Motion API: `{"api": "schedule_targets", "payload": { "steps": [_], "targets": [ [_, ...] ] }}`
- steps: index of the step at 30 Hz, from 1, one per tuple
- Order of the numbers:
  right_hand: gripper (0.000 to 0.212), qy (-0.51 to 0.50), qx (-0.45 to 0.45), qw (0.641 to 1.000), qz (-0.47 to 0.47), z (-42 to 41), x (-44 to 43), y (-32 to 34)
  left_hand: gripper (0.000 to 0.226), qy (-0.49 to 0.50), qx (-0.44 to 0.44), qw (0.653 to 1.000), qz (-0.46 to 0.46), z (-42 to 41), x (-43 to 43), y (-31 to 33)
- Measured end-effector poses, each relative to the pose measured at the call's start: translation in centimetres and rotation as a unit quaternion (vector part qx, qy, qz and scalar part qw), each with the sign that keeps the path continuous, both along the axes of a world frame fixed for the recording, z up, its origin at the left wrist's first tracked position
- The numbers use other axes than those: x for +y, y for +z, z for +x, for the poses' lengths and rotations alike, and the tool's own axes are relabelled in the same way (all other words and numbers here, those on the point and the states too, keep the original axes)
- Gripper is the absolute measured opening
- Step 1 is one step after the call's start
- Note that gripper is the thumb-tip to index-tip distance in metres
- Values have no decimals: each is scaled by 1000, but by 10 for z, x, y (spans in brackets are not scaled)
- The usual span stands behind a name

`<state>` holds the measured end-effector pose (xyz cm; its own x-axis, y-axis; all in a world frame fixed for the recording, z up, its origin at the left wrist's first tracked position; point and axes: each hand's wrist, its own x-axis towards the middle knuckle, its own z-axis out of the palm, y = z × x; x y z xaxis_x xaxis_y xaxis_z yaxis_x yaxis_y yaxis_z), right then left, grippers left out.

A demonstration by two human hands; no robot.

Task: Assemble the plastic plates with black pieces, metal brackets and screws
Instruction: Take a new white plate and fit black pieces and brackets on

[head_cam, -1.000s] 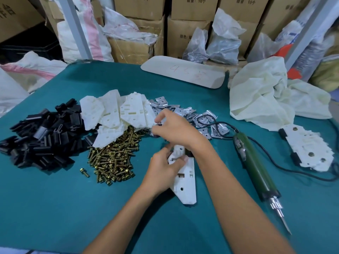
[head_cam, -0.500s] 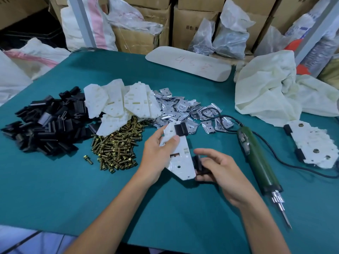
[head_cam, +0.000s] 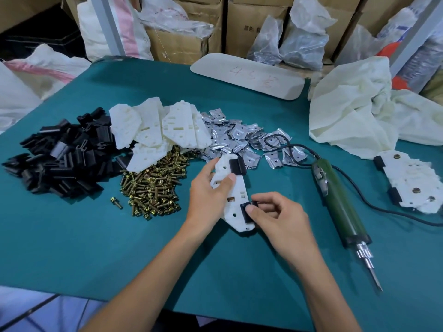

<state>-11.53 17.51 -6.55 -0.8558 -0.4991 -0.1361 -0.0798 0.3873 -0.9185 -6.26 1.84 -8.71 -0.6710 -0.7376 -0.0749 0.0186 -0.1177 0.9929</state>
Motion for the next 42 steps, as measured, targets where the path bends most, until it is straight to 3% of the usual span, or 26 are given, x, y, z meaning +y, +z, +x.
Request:
{"api": "schedule_targets", "payload": {
  "steps": [5,6,8,10,14,17,21,25,30,34,37,40,42],
  "targets": [
    [12,11,-126,988,-83,-1,0,4,47,-2,7,1000,9,1,-2,0],
    [11,4,-114,991,-75,1,-1,3,47,0,4,1000,4,1,-2,0],
    [8,-14,21,999,29,9,-5,1,46,16,-9,1000,-26,1,0,0],
    [11,-23,139,984,105,21,-12,5,44,37,-17,998,-39,1,0,-1],
    [11,-24,60,997,44,18,-11,9,44,38,-10,999,-26,3,-2,0],
    [9,12,38,997,59,6,-5,6,42,13,-37,998,-54,4,2,2],
    [20,45,71,991,103,-10,6,4,38,-29,-125,972,-194,9,13,3],
    [33,23,139,982,125,-30,7,8,34,-47,-194,904,-379,15,25,-2],
    [15,-27,135,986,94,-66,-26,3,33,-26,-198,907,-371,15,15,-2],
    [13,-97,126,987,7,-74,-42,-6,25,-3,-174,908,-380,-10,-3,15],
    [8,-135,78,987,-46,-73,-38,-11,34,-27,-198,864,-462,-44,-9,29],
    [9,-133,78,985,-74,-71,-32,-9,49,-63,-284,774,-563,-72,-9,32],
    [10,-130,77,985,-85,-70,-31,-5,54,-69,-317,739,-591,-84,-11,32]
  ]
}}
